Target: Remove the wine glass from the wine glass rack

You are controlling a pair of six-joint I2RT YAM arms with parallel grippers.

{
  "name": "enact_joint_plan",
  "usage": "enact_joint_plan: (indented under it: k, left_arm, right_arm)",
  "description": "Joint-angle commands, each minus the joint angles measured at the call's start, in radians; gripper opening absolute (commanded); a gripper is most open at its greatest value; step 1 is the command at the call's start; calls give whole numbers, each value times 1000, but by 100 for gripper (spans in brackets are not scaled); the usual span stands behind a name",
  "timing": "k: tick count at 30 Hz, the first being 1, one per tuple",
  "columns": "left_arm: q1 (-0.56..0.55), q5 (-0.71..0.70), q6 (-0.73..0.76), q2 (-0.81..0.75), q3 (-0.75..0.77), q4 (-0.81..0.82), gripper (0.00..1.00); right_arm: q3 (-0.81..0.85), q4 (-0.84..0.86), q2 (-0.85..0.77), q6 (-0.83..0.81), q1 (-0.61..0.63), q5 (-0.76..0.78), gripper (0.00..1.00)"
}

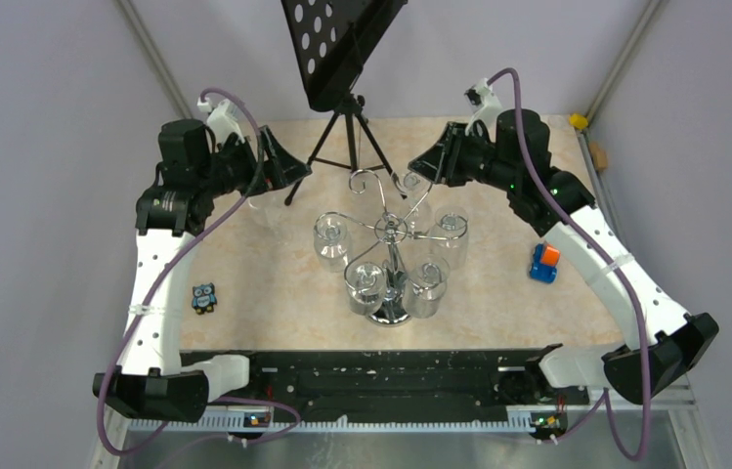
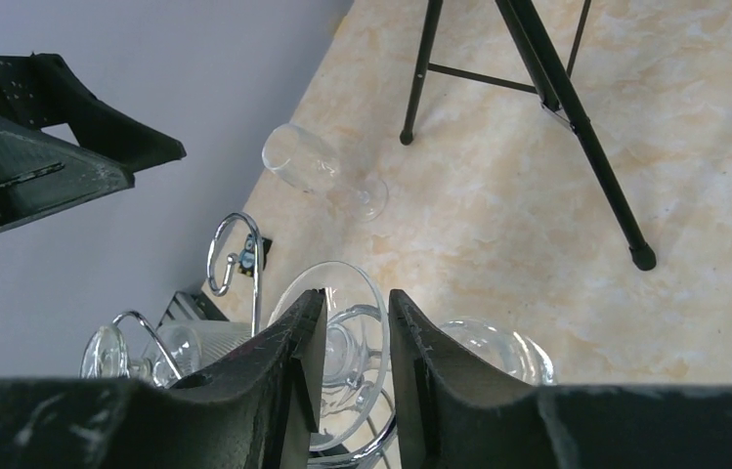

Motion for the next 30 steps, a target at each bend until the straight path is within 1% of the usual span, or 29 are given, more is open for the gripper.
enact_joint_plan:
  k: [1,10,14,18,22,25,27,30]
  left_arm:
    - [6,-74,58,-7,30,-29,97]
    - [6,-88,70,-4,32,-44,97]
    - [6,-96,72,-1,34,-45,97]
    - [6,-97,72,1,38,-44,97]
    - [6,-100,74,5,42,-46,97]
    - [6,-100,75,4,42,-47,97]
    - [5,-100,75,6,43,-47,97]
    - [5,-100,75,7,43,-46,97]
  right_arm:
    - [6,58,-14,28,-5,-51,31]
    - [-5,80,-11,87,-5,-108,30]
    - [-25,122,-13,147,-5,-165,32]
    - [-35,129,-5,173,-5,-196,34]
    - [-45,139,-2,192,-5,-229,33]
    - [-54,147,-11,199,-5,-232,28]
    - [-55,148,-12,200,-5,-230,19]
    - [-56,143,-9,200,-7,-197,3]
